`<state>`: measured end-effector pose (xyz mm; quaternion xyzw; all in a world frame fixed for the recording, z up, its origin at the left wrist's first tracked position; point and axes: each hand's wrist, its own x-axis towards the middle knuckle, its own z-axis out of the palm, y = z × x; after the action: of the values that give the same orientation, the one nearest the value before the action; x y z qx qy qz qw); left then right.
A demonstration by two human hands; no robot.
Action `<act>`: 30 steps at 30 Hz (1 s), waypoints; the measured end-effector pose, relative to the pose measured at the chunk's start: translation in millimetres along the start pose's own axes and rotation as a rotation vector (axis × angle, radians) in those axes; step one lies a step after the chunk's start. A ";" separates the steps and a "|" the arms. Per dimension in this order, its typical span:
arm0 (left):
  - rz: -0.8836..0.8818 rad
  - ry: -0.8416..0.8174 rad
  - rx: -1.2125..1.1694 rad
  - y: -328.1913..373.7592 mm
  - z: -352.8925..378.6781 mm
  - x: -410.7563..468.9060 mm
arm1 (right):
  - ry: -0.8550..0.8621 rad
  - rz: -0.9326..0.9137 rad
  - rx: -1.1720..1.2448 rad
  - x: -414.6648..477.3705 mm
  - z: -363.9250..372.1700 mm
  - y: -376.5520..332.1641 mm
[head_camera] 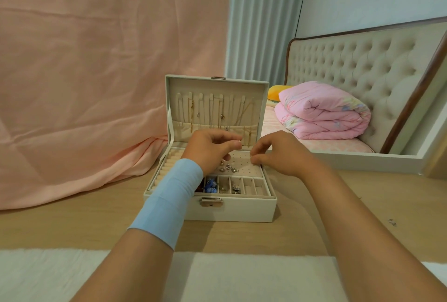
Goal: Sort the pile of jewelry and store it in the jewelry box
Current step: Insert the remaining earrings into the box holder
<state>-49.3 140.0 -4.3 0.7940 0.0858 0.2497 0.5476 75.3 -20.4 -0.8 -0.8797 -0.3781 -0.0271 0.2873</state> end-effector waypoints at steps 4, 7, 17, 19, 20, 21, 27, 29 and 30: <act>-0.040 0.018 -0.080 7.3 4.8 -1.1 | 0.125 -0.075 0.249 -1.4 -12.0 -6.0; -0.028 0.021 -0.091 9.8 7.7 -2.1 | 0.053 -0.163 0.416 -7.1 -21.5 -21.4; -0.071 0.030 -0.067 15.3 13.4 -4.2 | 0.083 -0.143 0.571 -10.5 -22.5 -22.9; -0.063 0.012 -0.061 14.8 13.9 -4.2 | 0.089 -0.128 0.574 -9.7 -21.0 -20.2; -0.058 -0.004 -0.058 14.7 13.9 -4.0 | 0.089 -0.123 0.569 -9.6 -20.4 -19.1; -0.050 -0.019 -0.045 14.5 14.0 -4.0 | 0.088 -0.121 0.552 -9.2 -19.9 -17.4; 0.037 -0.149 0.591 -1.3 16.6 -0.6 | 0.036 -0.036 0.089 -2.9 -6.4 4.5; 0.008 -0.205 0.686 -1.7 19.0 -1.7 | 0.000 -0.012 0.012 -2.7 -3.6 6.6; 0.023 -0.237 0.734 -1.3 20.6 -1.9 | -0.003 -0.009 -0.006 -2.7 -3.5 6.0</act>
<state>-40.7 122.7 -11.7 0.9615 0.0967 0.1152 0.2301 78.2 -27.3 -1.5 -0.8788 -0.3823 -0.0281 0.2842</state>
